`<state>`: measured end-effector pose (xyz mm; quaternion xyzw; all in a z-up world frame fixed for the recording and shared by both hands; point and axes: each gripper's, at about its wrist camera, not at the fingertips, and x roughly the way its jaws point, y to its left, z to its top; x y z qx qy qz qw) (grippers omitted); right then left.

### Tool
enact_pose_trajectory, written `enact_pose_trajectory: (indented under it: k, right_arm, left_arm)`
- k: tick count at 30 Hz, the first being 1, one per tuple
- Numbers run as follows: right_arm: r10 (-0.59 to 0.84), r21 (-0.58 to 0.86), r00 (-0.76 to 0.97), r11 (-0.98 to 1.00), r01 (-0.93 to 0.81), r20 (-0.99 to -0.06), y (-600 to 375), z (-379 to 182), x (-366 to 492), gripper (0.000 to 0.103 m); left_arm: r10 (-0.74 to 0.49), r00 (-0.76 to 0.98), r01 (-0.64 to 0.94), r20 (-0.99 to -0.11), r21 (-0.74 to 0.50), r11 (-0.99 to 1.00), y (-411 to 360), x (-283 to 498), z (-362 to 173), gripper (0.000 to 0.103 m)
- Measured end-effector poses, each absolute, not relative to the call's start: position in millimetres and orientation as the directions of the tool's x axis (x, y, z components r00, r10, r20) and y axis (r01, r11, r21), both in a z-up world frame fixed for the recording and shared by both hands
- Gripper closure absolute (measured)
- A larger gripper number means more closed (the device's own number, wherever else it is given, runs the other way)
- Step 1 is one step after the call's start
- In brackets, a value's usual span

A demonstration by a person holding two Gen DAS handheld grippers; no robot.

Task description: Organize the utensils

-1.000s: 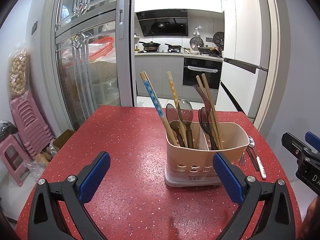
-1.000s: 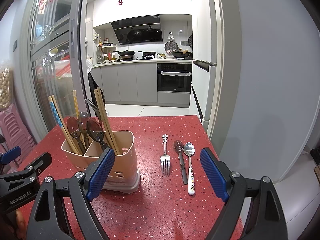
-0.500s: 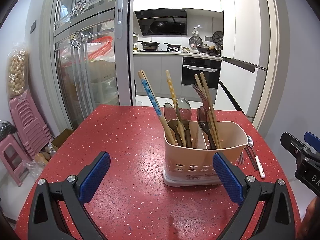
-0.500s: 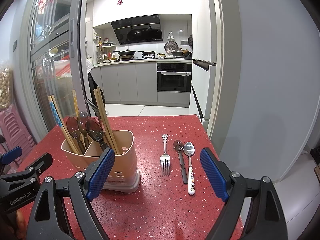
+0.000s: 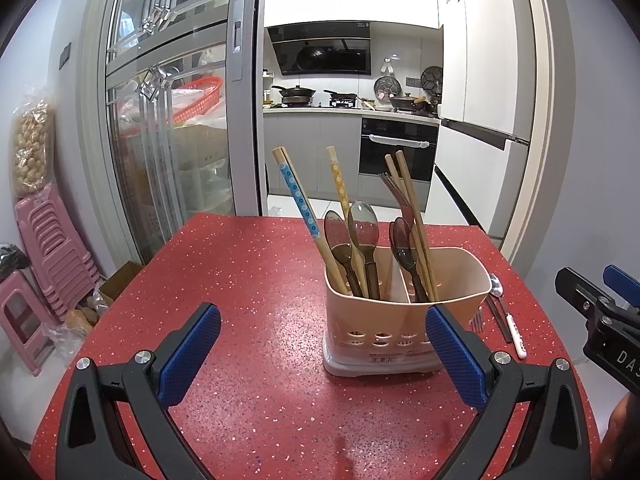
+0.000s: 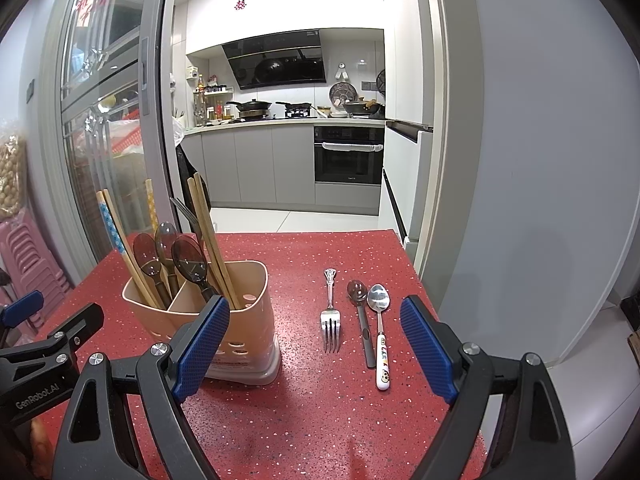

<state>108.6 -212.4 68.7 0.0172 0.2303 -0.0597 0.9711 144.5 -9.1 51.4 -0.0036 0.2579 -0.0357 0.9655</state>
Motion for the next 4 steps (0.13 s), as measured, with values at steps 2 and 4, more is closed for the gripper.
enact_pose_trajectory:
  k: [2, 4]
  right_arm:
    - [-0.109, 0.005, 0.887, 0.992, 0.125, -0.449, -212.4, 68.7, 108.5, 0.013]
    - [-0.109, 0.005, 0.887, 0.992, 0.124, -0.449, -212.5, 68.2, 108.8, 0.013]
  left_arm:
    - [-0.074, 0.864, 0.071, -0.499, -0.024, 0.997, -9.5, 144.4, 51.7, 0.000]
    - [-0.070, 0.864, 0.069, -0.499, -0.020, 0.997, -9.9, 144.7, 51.9, 0.000]
